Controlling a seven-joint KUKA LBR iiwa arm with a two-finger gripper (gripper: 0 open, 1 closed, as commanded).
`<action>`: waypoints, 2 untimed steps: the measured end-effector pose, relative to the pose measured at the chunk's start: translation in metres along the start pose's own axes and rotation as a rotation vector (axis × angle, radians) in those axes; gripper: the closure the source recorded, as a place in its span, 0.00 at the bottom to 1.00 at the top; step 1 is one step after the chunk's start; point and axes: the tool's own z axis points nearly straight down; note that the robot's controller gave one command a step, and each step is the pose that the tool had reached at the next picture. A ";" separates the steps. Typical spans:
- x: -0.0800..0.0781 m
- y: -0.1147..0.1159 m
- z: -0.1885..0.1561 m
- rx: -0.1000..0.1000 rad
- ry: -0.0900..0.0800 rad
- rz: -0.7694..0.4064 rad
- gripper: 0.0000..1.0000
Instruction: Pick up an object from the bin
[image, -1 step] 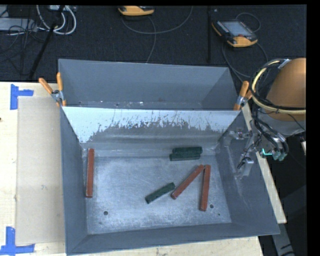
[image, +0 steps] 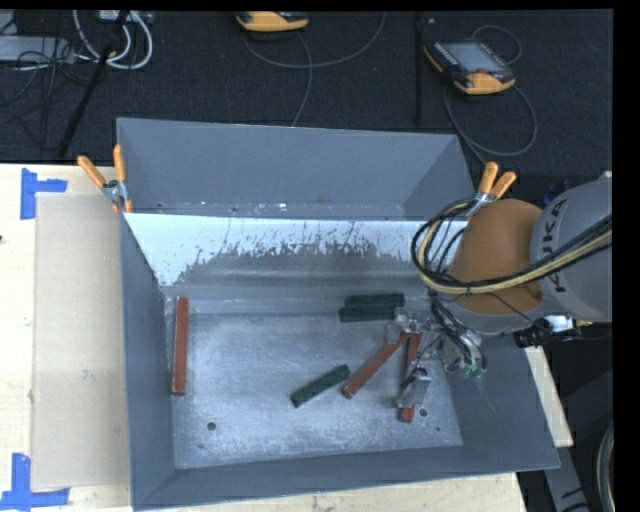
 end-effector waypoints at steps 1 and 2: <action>0.029 0.048 0.017 0.001 -0.008 0.032 0.00; 0.025 0.123 0.018 -0.001 -0.011 0.036 0.00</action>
Offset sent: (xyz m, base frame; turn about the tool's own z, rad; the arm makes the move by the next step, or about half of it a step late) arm -0.0243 0.0465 -0.0151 0.0355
